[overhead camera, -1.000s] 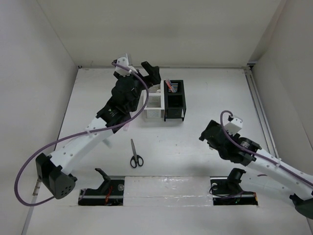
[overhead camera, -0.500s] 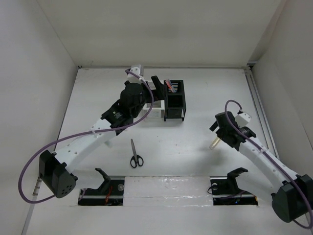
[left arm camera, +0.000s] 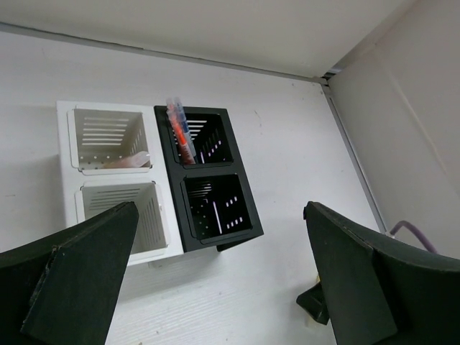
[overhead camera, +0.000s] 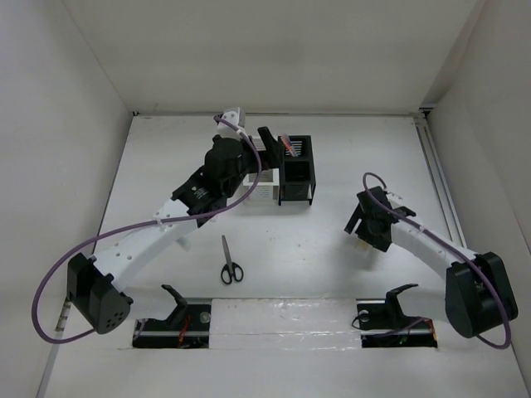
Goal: Sort the stationery into containers
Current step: Pick up the pen from the center of the board.
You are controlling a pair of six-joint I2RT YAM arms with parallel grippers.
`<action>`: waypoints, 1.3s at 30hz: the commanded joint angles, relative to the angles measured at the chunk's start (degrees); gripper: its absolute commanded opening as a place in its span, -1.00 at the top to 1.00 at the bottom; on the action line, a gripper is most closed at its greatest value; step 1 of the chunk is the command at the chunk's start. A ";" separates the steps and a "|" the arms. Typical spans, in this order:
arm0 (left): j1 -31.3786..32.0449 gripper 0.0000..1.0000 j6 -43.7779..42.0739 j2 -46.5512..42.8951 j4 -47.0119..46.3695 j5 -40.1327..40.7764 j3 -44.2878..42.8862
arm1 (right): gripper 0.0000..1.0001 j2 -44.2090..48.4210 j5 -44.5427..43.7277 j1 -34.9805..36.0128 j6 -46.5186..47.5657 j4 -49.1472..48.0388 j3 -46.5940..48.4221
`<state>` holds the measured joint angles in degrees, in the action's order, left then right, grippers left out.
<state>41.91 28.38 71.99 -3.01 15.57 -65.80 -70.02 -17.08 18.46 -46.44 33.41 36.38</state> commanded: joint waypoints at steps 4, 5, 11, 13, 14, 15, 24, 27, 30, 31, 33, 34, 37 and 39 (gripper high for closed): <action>0.01 -1.00 -1.13 1.66 -0.77 -0.28 -5.12 | -0.71 -1.35 3.81 -0.52 2.84 -0.71 2.20; 0.01 -1.00 -1.14 1.67 -0.77 -0.28 -5.13 | -0.71 -1.96 4.42 -0.53 2.84 -0.02 2.90; -0.51 -1.00 -2.19 1.67 -0.77 -0.98 -6.89 | -0.39 -5.74 7.15 -0.53 4.07 -1.15 2.73; -1.21 -1.00 -2.19 1.67 -0.16 -1.60 -7.50 | -0.27 -7.84 7.15 -1.22 4.60 -1.15 3.25; -1.22 -1.00 -2.19 1.67 -0.16 -1.60 -7.50 | -0.24 -8.64 7.15 -1.23 5.12 -0.54 4.04; -1.22 -1.00 -2.19 1.67 -0.16 -1.60 -7.50 | -0.21 -9.34 7.15 -1.23 5.13 -0.54 4.05; -2.36 -1.00 -2.72 1.67 -1.30 -2.13 -5.30 | 1.00 -9.35 10.31 -4.04 7.49 -1.06 4.05; -2.36 -1.00 -2.72 1.67 -2.00 -2.13 -4.78 | 1.00 -9.35 11.10 -2.30 9.07 -2.99 4.05; -2.36 -1.00 -2.20 2.89 -2.00 -4.83 -4.16 | 1.00 -2.43 8.22 2.79 8.55 -4.65 5.19; -2.97 -1.00 -1.41 3.59 -2.00 -6.07 -5.03 | 1.00 3.08 6.55 6.90 9.34 -5.63 5.71; -3.85 -1.00 -0.27 4.30 -2.00 -13.23 -5.91 | 1.00 8.64 3.82 10.62 11.96 -7.03 5.72; -4.46 -1.00 0.53 4.30 -2.00 -16.16 -5.92 | 1.00 11.28 2.94 11.94 13.46 -9.30 5.72; -5.08 -1.00 3.25 4.30 -4.19 -24.50 -5.92 | 1.00 19.03 7.30 13.62 21.01 -15.89 4.58; -5.08 -1.00 4.74 3.08 -5.77 -28.56 -5.30 | 1.00 20.62 9.34 14.24 22.96 -16.79 5.19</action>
<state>37.10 29.95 77.23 -3.31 -2.31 -70.61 -51.13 -9.56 32.27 -30.02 23.38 39.81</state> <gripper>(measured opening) 0.997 0.321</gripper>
